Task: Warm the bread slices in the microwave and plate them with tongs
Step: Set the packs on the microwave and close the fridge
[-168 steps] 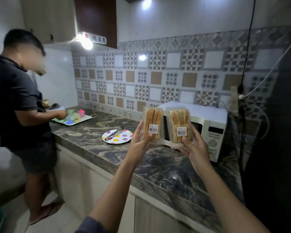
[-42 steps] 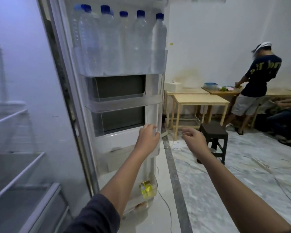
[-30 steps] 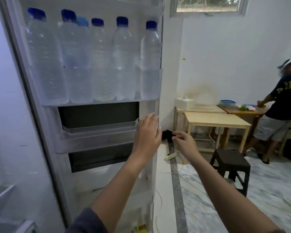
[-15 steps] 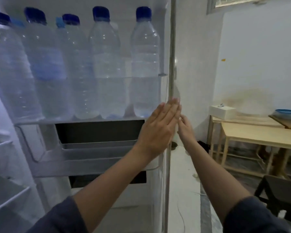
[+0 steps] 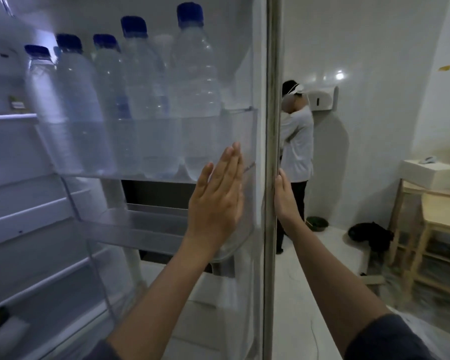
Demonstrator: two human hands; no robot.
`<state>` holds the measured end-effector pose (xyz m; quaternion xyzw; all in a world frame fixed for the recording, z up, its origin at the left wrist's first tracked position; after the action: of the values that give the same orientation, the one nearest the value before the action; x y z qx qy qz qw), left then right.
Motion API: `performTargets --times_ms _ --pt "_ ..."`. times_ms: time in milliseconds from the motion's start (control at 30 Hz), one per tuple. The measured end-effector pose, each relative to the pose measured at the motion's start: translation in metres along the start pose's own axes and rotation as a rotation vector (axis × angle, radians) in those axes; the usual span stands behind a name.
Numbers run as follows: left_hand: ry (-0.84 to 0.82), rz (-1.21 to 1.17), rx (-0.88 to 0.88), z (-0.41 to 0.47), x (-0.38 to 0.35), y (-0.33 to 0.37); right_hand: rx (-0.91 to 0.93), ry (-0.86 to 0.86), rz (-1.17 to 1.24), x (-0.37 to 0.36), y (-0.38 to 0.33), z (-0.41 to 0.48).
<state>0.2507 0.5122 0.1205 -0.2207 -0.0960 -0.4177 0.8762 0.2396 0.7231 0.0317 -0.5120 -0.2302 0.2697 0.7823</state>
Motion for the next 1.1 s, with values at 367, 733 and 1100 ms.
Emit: performTargets --times_ms 367,733,1100 --pt "0.049 -0.037 0.053 -0.056 0.074 -0.071 0.166 0.246 -0.189 -0.035 -0.039 -0.110" --pt "0.047 -0.241 0.237 -0.127 0.140 -0.179 0.226 0.351 -0.347 -0.122 -0.100 -0.227" --pt "-0.059 -0.418 0.511 -0.183 0.186 -0.290 0.491 0.130 -0.367 -0.242 -0.143 -0.299"
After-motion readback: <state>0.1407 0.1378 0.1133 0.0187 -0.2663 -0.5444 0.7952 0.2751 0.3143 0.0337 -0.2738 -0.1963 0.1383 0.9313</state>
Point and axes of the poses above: each hand's wrist, its own z-axis towards the middle knuckle, its own x-axis out of the back of the hand, y = z × x, the point moved 9 cm from there along z, towards the middle knuckle, and after that the axes turned 8 degrees about -y, right-handed, at the moved point
